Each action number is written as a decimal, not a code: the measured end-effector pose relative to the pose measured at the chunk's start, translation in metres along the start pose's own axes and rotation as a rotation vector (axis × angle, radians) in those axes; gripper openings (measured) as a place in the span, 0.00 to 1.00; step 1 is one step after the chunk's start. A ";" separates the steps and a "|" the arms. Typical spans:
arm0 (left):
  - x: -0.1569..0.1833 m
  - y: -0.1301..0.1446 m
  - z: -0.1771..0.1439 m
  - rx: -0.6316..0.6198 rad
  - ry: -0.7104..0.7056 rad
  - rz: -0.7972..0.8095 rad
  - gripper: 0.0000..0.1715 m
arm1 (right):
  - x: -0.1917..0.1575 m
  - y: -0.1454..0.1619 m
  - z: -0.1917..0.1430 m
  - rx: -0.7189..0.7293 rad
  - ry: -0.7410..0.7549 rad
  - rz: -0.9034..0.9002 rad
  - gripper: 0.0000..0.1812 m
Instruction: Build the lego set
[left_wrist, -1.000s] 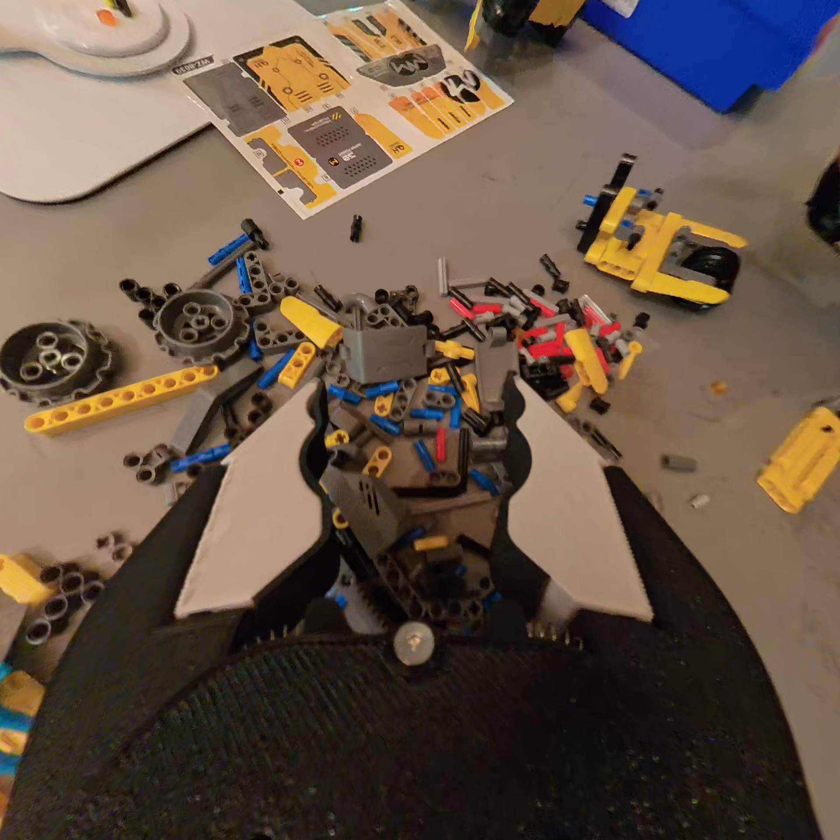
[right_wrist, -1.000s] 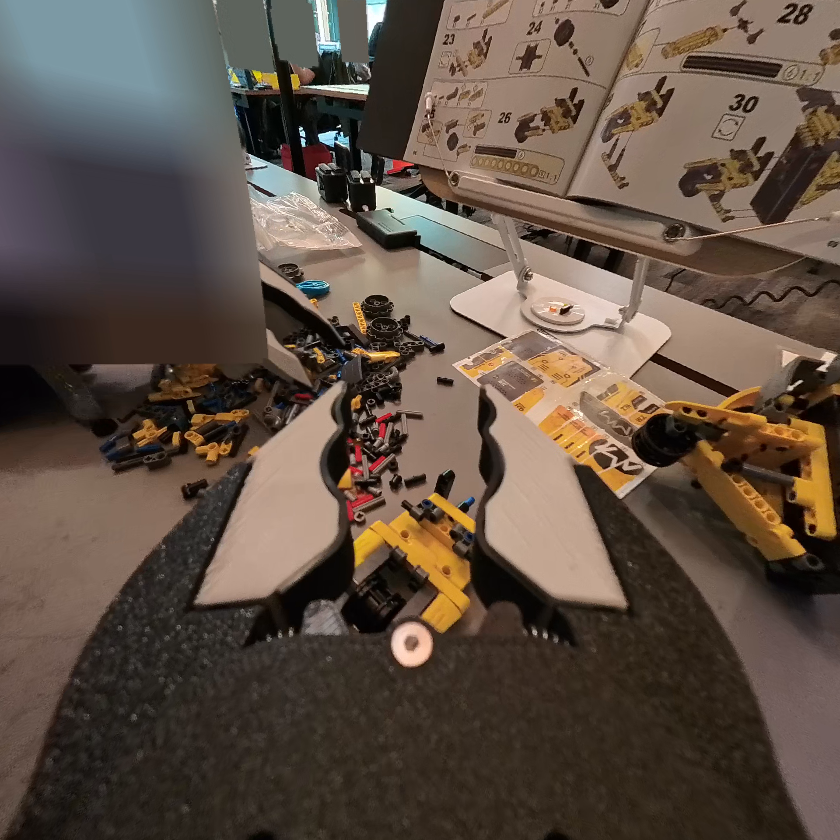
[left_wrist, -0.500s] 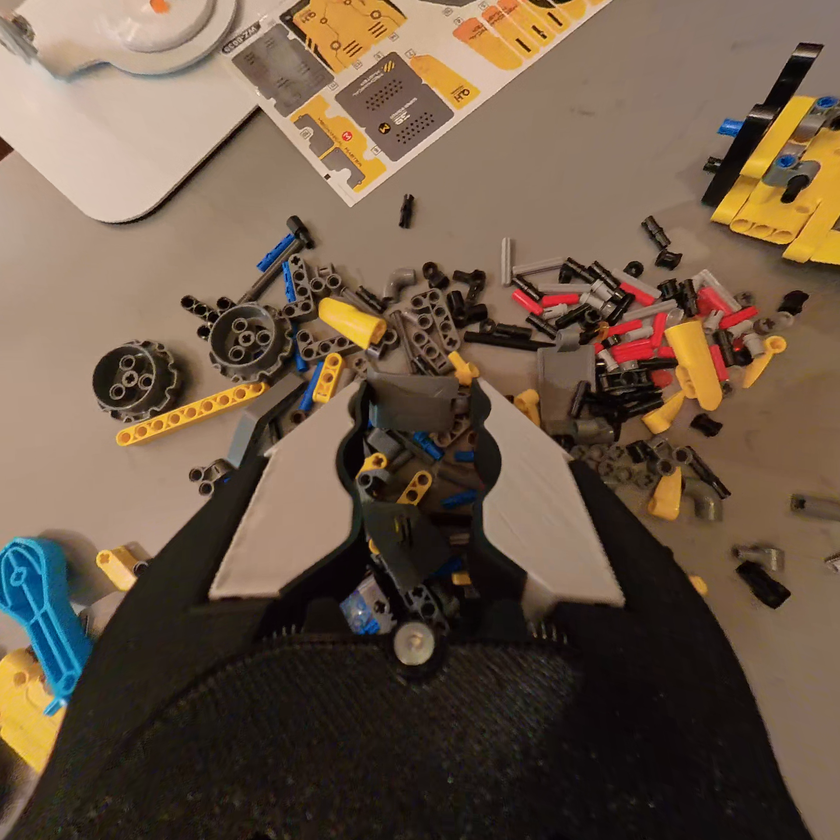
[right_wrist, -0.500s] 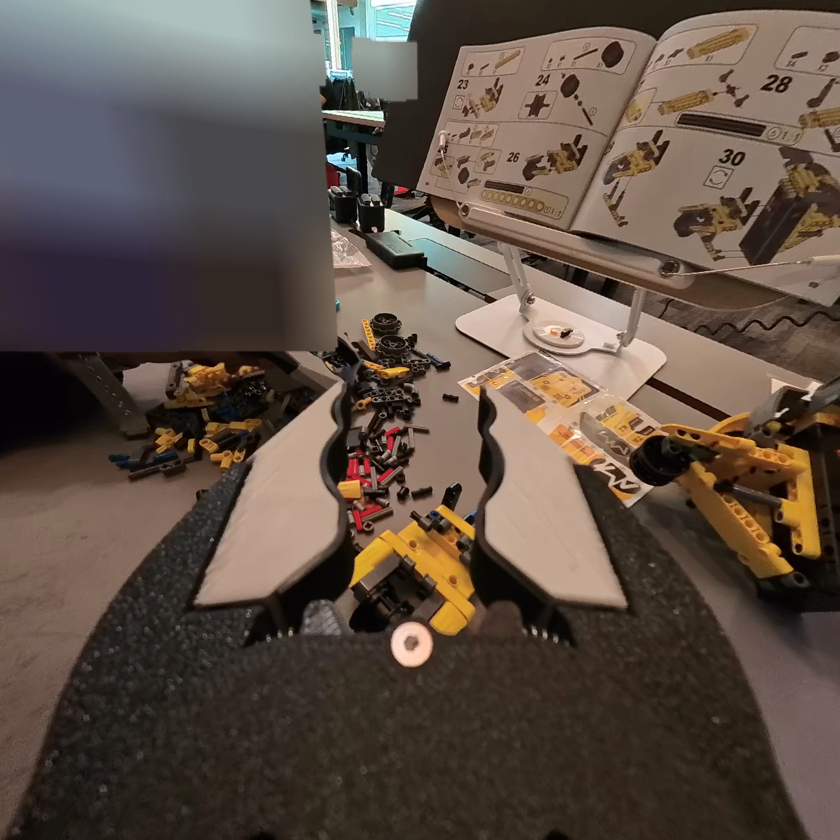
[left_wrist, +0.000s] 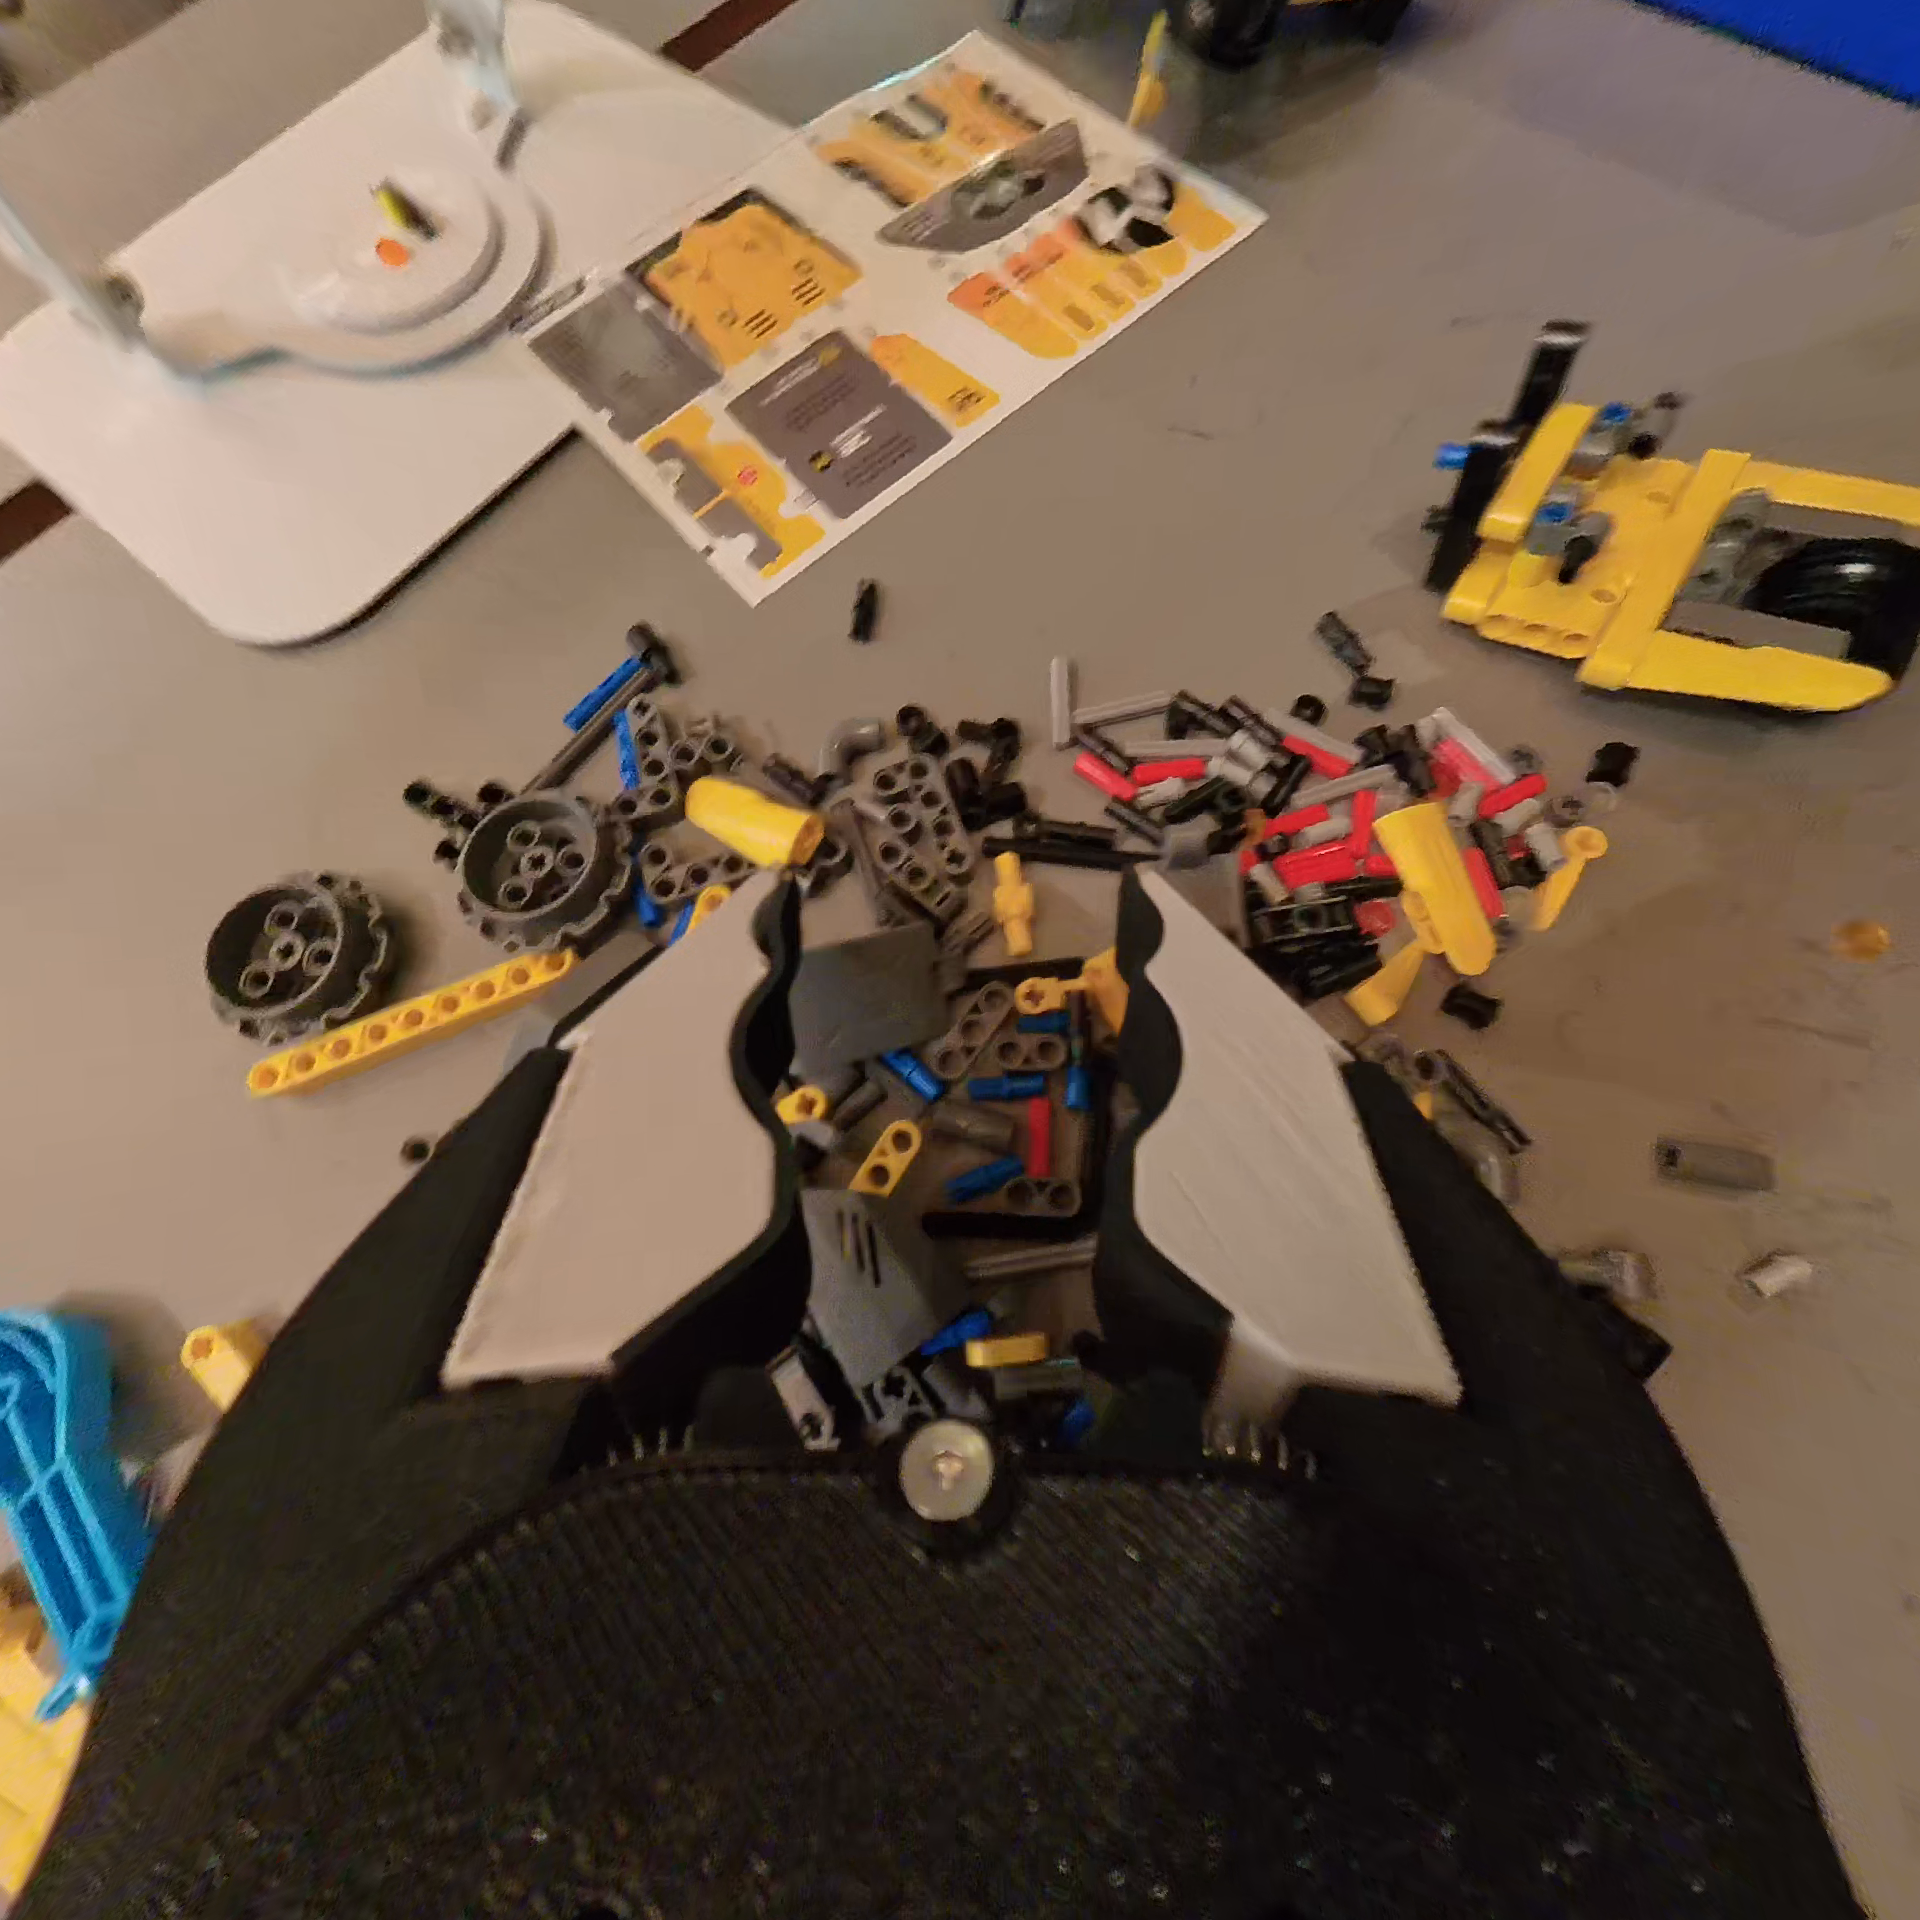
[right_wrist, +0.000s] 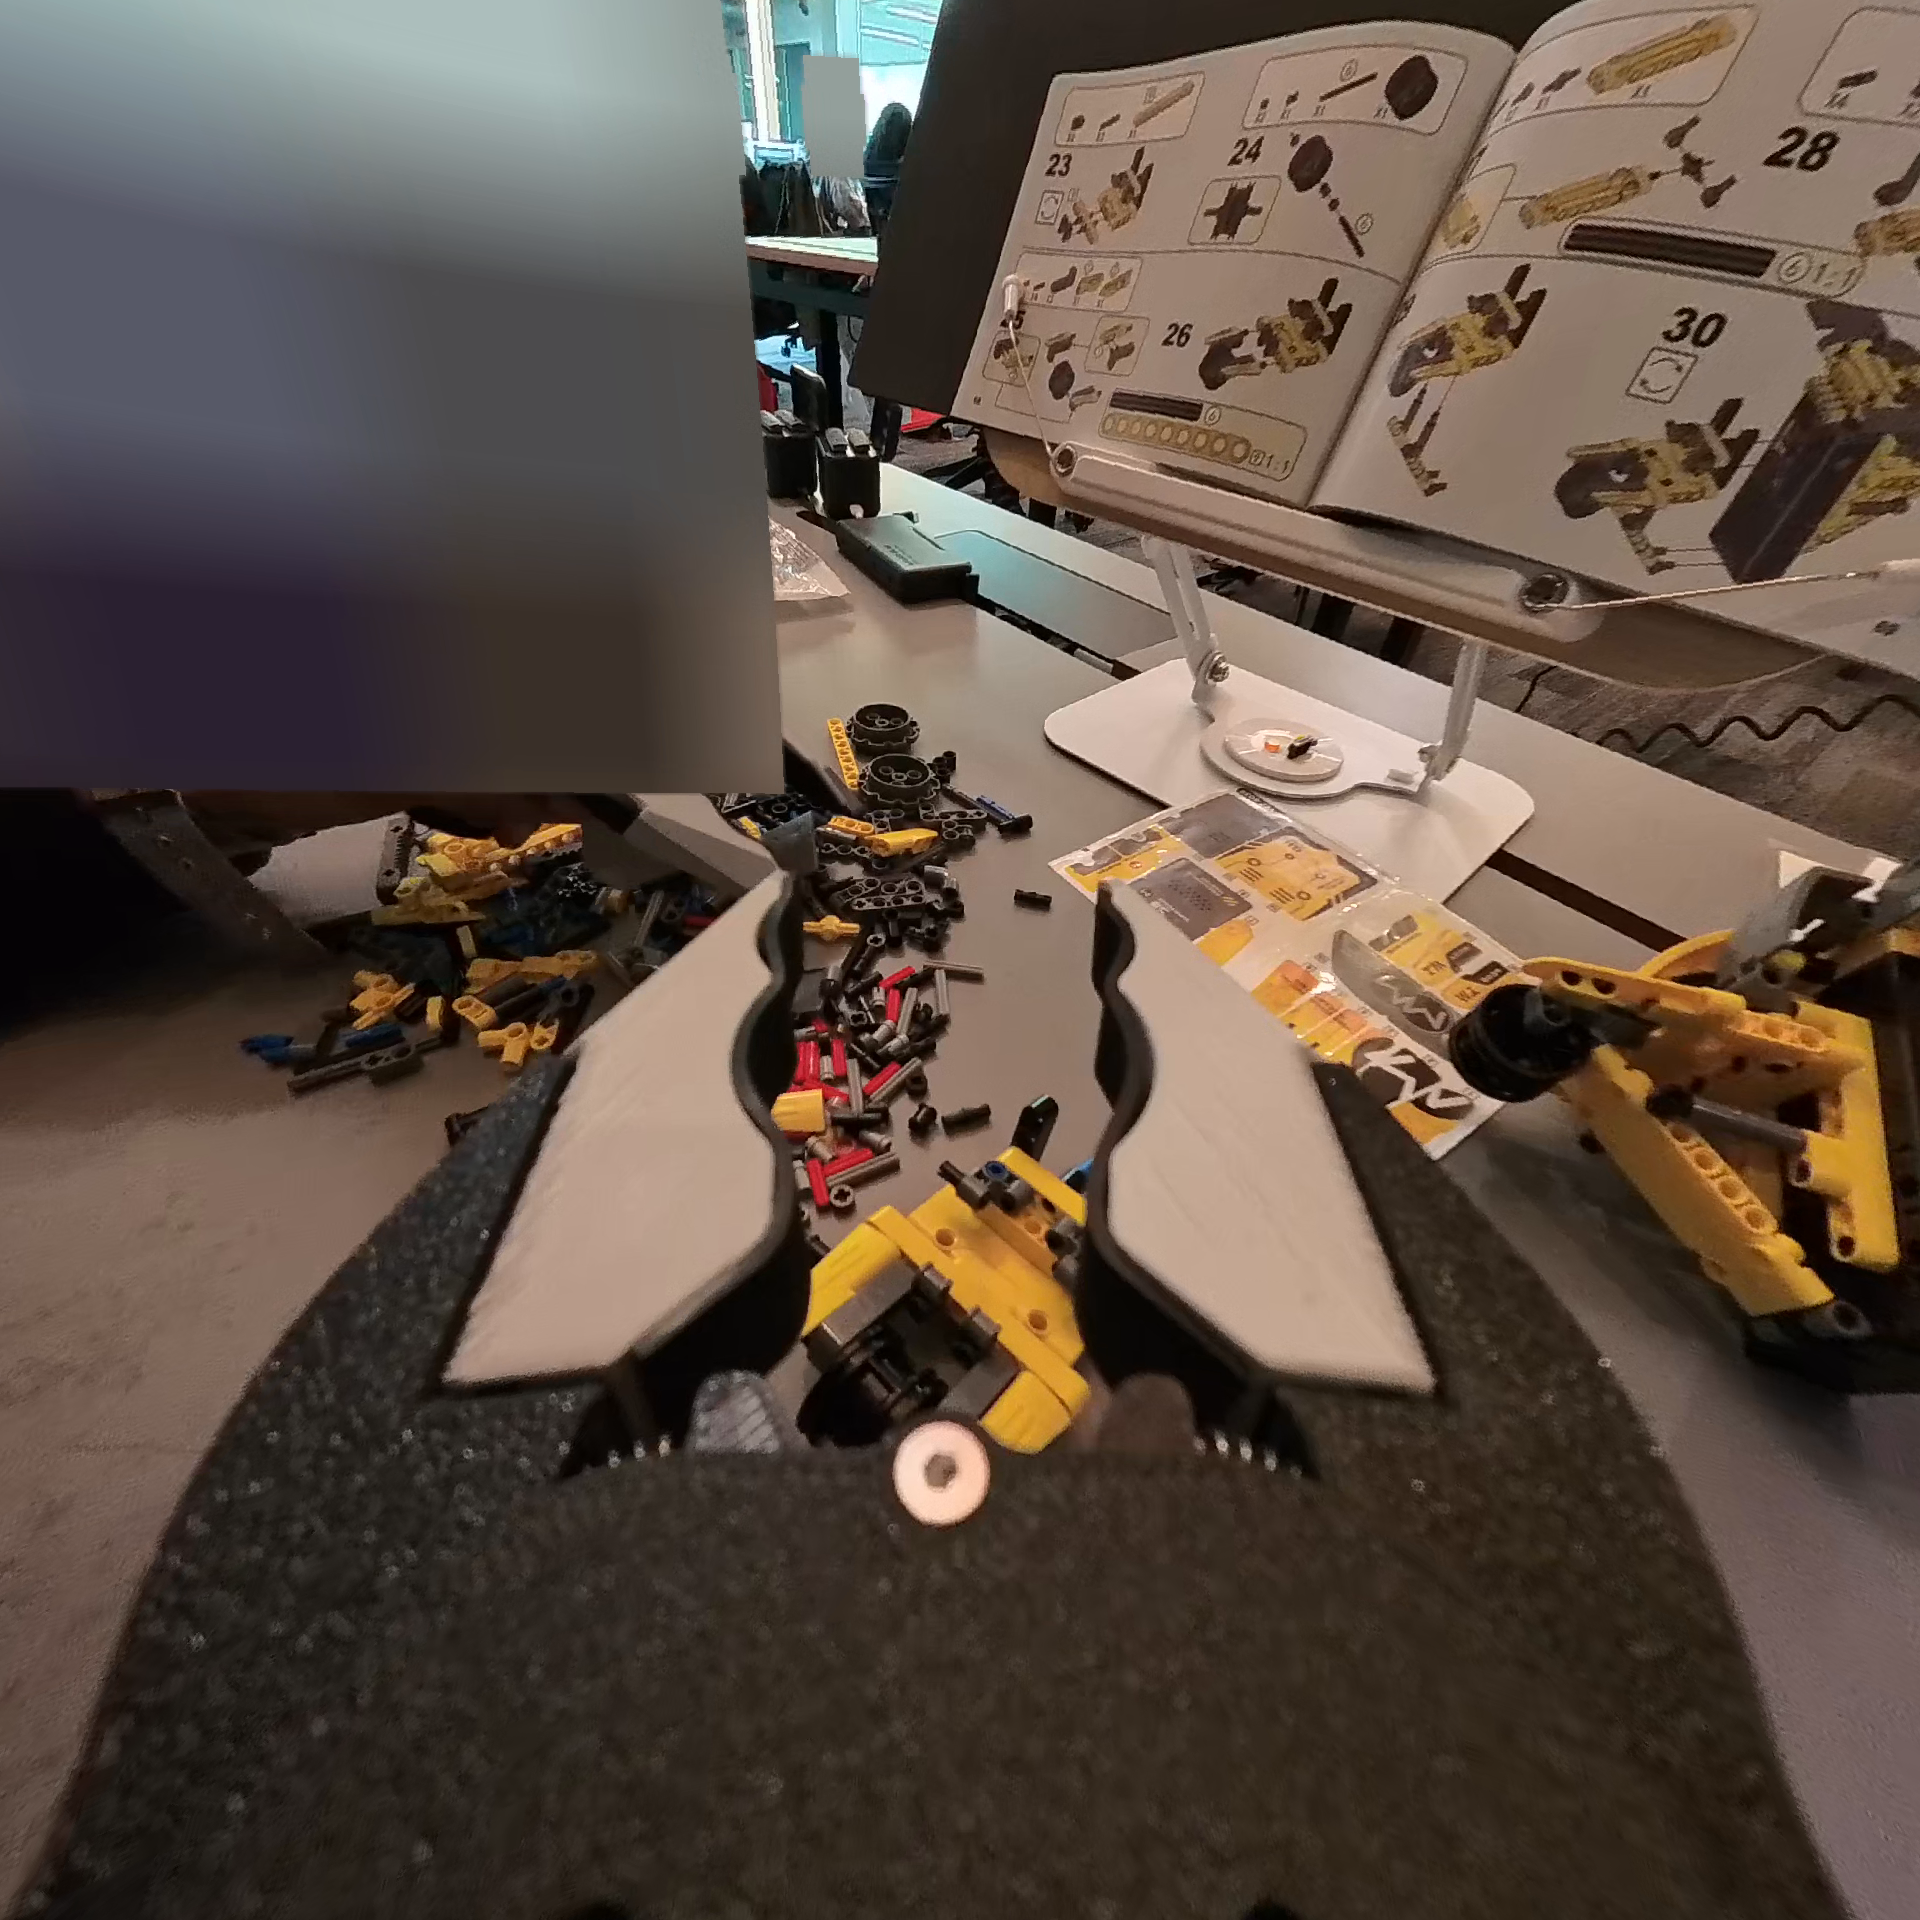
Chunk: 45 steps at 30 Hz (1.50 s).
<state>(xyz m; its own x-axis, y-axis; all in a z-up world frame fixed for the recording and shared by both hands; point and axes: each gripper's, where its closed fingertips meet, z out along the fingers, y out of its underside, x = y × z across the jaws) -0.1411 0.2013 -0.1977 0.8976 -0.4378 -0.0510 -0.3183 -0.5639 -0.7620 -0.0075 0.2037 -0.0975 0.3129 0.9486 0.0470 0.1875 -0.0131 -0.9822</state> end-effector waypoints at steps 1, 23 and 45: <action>0.004 -0.004 0.000 0.013 0.013 0.013 0.29 | 0.000 0.000 0.000 0.001 -0.002 0.002 0.31; 0.032 0.006 0.020 -0.126 0.126 0.048 0.12 | -0.002 -0.005 -0.003 0.016 -0.002 -0.008 0.31; 0.033 0.011 0.028 -0.143 0.136 0.073 0.19 | -0.004 -0.005 -0.003 0.015 -0.002 -0.020 0.31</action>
<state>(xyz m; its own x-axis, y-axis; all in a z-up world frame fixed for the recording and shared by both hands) -0.1069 0.2001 -0.2260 0.8245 -0.5658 -0.0080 -0.4297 -0.6168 -0.6595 -0.0069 0.1989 -0.0919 0.3070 0.9494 0.0660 0.1794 0.0103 -0.9837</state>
